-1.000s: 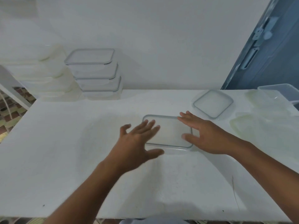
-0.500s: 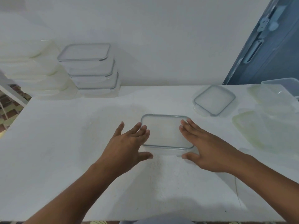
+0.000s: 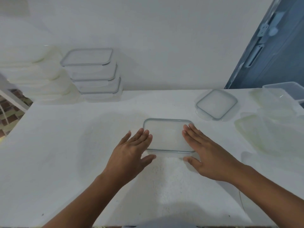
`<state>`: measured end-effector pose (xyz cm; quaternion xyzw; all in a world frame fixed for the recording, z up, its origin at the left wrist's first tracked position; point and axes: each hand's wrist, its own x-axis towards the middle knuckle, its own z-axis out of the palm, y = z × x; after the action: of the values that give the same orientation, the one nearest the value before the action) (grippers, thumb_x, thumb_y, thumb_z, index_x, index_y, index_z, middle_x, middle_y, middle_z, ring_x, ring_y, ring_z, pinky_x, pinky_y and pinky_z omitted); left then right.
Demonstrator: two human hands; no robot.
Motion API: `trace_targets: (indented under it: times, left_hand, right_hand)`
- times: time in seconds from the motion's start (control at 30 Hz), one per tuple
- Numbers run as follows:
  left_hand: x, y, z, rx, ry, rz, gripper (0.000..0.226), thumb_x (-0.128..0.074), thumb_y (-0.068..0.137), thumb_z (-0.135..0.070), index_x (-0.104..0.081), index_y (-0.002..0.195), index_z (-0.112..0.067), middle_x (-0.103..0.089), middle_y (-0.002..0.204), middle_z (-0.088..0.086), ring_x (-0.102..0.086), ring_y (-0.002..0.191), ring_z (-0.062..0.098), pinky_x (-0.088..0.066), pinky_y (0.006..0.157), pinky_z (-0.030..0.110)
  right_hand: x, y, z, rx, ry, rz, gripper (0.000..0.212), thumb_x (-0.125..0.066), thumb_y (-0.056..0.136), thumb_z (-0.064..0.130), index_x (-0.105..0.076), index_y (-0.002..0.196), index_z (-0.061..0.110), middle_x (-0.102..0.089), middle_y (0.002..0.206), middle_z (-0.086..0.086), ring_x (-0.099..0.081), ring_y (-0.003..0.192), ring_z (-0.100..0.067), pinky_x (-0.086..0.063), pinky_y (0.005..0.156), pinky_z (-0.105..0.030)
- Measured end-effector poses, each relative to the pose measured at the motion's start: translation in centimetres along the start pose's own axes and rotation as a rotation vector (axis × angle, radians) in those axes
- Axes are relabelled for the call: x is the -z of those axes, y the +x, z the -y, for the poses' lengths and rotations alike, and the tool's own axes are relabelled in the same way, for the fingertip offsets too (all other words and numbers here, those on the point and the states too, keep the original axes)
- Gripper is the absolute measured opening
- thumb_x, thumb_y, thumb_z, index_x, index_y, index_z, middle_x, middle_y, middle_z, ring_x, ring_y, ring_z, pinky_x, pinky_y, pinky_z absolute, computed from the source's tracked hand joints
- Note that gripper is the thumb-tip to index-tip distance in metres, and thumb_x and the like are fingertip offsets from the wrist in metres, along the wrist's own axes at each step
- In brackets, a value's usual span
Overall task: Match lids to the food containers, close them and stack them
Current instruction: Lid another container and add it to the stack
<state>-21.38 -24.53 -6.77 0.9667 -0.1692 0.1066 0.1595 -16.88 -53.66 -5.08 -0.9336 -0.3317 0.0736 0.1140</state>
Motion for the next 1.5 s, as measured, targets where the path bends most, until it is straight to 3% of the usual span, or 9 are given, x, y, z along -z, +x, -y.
trace_targets:
  times: [0.13, 0.23, 0.3, 0.43, 0.6, 0.77, 0.93, 1.13, 1.5]
  left_hand:
    - [2.4, 0.3, -0.6, 0.142, -0.329, 0.000, 0.061, -0.071, 0.090, -0.050, -0.059, 0.144, -0.024, -0.053, 0.148, -0.013, -0.041, 0.143, -0.002, -0.028, 0.122, 0.025]
    - [3.4, 1.5, -0.9, 0.408, -0.532, -0.256, 0.035, -0.075, 0.091, -0.023, -0.073, 0.126, -0.028, -0.072, 0.118, -0.017, -0.067, 0.104, -0.005, -0.046, 0.088, 0.007]
    - [2.5, 2.5, -0.4, 0.614, -0.669, -0.304, 0.027, -0.068, 0.093, -0.019, -0.077, 0.117, -0.027, -0.077, 0.102, -0.017, -0.070, 0.092, -0.002, -0.054, 0.086, 0.018]
    - [0.3, 3.6, -0.2, 0.838, -0.796, -0.247, 0.024, -0.063, 0.089, -0.049, -0.074, 0.095, -0.029, -0.075, 0.088, -0.012, -0.071, 0.085, 0.015, -0.060, 0.083, 0.052]
    - [-0.8, 4.4, -0.6, 0.840, -0.700, -0.073, 0.054, -0.050, 0.099, -0.058, -0.053, 0.075, -0.009, -0.056, 0.069, -0.001, -0.054, 0.067, 0.023, -0.049, 0.067, 0.040]
    - [-1.1, 4.6, -1.0, 0.840, -0.667, -0.047, 0.053, -0.039, 0.105, -0.056, -0.046, 0.079, -0.010, -0.054, 0.076, 0.002, -0.051, 0.071, 0.024, -0.044, 0.065, 0.040]
    - [-1.2, 4.4, -1.5, 0.822, -0.681, -0.118, 0.050, -0.039, 0.106, -0.052, -0.040, 0.073, -0.013, -0.049, 0.072, -0.001, -0.044, 0.067, 0.019, -0.034, 0.062, 0.036]
    - [-0.3, 3.6, 0.6, 0.876, -0.872, -0.243, 0.053, -0.049, 0.095, -0.063, -0.043, 0.068, -0.018, -0.046, 0.062, -0.003, -0.044, 0.062, 0.022, -0.037, 0.062, 0.040]
    - [12.9, 6.1, 8.9, 0.763, -0.864, -0.520, 0.047, -0.052, 0.100, -0.054, -0.053, 0.074, -0.015, -0.048, 0.066, -0.003, -0.043, 0.063, 0.019, -0.034, 0.061, 0.034]
  right_hand:
    - [2.9, 0.2, -0.1, -0.087, 0.286, 0.089, 0.079, -0.060, 0.093, 0.054, -0.015, 0.156, 0.039, -0.002, 0.162, 0.027, 0.009, 0.146, 0.014, 0.000, 0.124, -0.026]
    - [4.1, 0.9, -0.2, -0.393, 0.818, -0.340, 0.040, -0.072, 0.090, 0.038, -0.063, 0.129, 0.043, -0.057, 0.136, 0.025, -0.056, 0.123, 0.003, -0.043, 0.106, -0.026]
    - [3.7, 2.0, -0.5, -0.623, 1.082, -0.540, 0.015, -0.066, 0.094, 0.031, -0.073, 0.107, 0.027, -0.073, 0.113, 0.009, -0.069, 0.099, -0.013, -0.055, 0.081, -0.033]
    - [1.5, 3.3, 0.4, -0.863, 1.139, -0.445, 0.035, -0.053, 0.100, 0.046, -0.064, 0.100, 0.013, -0.070, 0.100, -0.004, -0.066, 0.085, -0.023, -0.052, 0.061, -0.030]
    - [-1.3, 3.8, 1.4, -0.862, 1.018, -0.451, 0.049, -0.053, 0.095, 0.058, -0.041, 0.072, 0.017, -0.049, 0.071, -0.007, -0.050, 0.060, -0.022, -0.043, 0.050, -0.030]
    - [-1.8, 3.8, 1.3, -0.865, 1.001, -0.427, 0.058, -0.044, 0.082, 0.077, -0.039, 0.070, 0.020, -0.046, 0.067, -0.001, -0.045, 0.064, -0.023, -0.036, 0.062, -0.036]
    - [-1.7, 3.9, 1.7, -0.887, 1.024, -0.454, 0.059, -0.044, 0.080, 0.076, -0.041, 0.069, 0.018, -0.045, 0.066, 0.000, -0.042, 0.063, -0.023, -0.034, 0.064, -0.037]
    - [-0.1, 5.3, 2.7, -0.843, 1.135, -0.397, 0.046, -0.047, 0.093, 0.063, -0.054, 0.081, 0.019, -0.043, 0.064, -0.002, -0.034, 0.043, -0.016, -0.026, 0.043, -0.022]
    - [9.7, 16.4, 11.4, -0.588, 1.271, -0.435, 0.043, -0.049, 0.096, 0.057, -0.049, 0.076, 0.019, -0.039, 0.055, 0.000, -0.031, 0.040, -0.015, -0.024, 0.049, -0.025]
